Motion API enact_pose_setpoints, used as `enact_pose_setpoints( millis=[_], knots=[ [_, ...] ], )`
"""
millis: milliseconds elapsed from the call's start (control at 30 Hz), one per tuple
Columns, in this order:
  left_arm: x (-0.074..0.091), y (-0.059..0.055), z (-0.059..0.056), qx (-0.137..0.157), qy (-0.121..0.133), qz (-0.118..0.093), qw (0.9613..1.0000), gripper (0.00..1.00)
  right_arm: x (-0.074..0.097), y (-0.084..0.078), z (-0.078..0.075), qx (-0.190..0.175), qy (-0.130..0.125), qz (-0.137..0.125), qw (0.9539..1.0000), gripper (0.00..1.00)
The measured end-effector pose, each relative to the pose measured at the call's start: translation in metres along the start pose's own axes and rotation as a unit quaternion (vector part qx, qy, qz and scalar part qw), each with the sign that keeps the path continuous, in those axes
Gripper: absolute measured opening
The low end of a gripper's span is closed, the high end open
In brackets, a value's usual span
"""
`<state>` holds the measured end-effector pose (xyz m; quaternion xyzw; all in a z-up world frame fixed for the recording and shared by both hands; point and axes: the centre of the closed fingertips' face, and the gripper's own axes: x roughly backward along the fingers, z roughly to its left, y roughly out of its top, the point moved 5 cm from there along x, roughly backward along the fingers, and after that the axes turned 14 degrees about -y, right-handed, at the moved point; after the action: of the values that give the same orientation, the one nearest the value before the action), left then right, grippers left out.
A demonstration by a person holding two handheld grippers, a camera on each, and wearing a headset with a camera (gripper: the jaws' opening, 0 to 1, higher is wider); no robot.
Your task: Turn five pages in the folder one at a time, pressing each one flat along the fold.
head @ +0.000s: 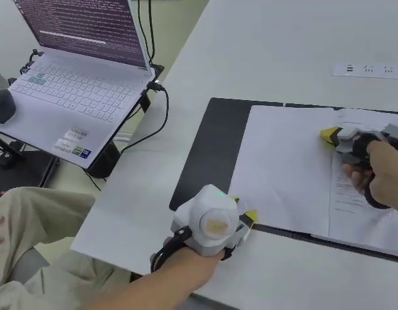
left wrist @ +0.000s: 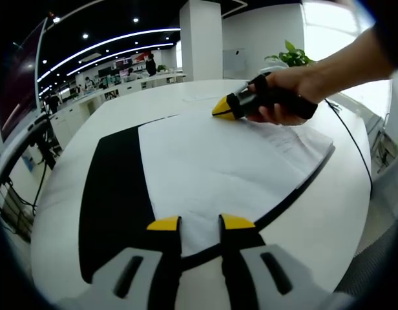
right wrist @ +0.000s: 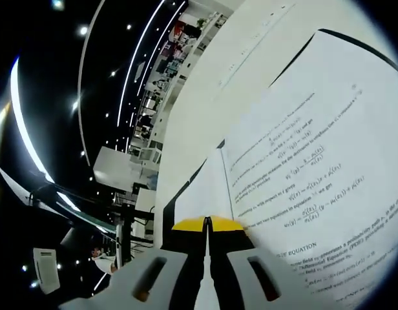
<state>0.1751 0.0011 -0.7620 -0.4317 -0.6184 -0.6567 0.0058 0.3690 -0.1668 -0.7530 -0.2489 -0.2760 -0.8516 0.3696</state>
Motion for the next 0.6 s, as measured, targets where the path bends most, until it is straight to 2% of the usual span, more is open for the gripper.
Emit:
enact_pose_setpoints(
  millis=[267, 600],
  knots=[
    [0.000, -0.001, 0.001, -0.001, 0.000, -0.004, 1.0000, 0.21, -0.015, 0.020, 0.003, 0.003, -0.008, -0.011, 0.9999, 0.00],
    [-0.001, -0.001, 0.000, 0.001, 0.000, -0.005, 1.0000, 0.21, -0.032, 0.041, 0.005, -0.045, -0.005, -0.036, 0.9983, 0.00]
  ],
)
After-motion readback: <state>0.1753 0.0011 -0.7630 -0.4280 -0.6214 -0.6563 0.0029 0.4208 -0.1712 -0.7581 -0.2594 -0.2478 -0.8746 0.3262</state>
